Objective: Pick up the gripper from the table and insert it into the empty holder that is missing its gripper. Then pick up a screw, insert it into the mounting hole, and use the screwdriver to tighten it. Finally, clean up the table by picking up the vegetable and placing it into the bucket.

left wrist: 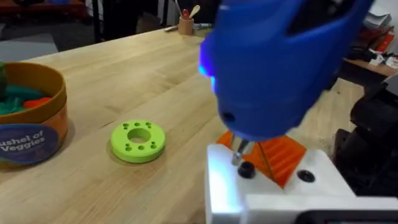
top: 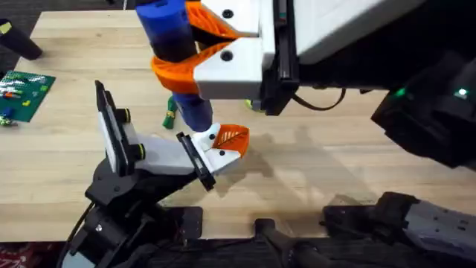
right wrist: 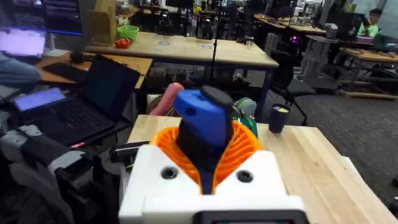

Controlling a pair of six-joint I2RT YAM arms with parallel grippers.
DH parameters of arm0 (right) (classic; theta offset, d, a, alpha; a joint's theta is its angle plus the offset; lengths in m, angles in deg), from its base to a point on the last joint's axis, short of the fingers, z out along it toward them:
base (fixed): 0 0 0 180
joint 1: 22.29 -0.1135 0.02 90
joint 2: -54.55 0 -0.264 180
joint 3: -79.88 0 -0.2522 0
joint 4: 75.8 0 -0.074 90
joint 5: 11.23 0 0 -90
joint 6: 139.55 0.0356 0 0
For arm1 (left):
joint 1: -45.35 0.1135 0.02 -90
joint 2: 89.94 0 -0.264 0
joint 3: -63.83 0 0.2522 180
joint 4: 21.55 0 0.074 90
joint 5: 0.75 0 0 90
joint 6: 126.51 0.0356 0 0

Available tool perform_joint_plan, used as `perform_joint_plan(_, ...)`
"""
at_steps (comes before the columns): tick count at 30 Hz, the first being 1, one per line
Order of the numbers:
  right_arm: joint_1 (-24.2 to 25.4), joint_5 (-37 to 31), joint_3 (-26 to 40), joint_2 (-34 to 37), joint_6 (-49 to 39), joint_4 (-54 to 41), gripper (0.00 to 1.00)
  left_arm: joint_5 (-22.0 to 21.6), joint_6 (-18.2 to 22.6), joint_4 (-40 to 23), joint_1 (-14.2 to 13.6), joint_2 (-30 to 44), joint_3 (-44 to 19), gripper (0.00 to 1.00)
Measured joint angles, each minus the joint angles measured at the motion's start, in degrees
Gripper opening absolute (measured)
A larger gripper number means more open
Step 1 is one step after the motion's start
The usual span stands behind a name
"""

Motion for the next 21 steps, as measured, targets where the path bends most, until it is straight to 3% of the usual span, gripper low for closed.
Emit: perform_joint_plan(21, 3.4, 3.0, 0.0, 0.0, 3.9, -2.1, 0.066, 0.0, 0.0, 0.0, 0.0, 0.0, 0.0, 0.011)
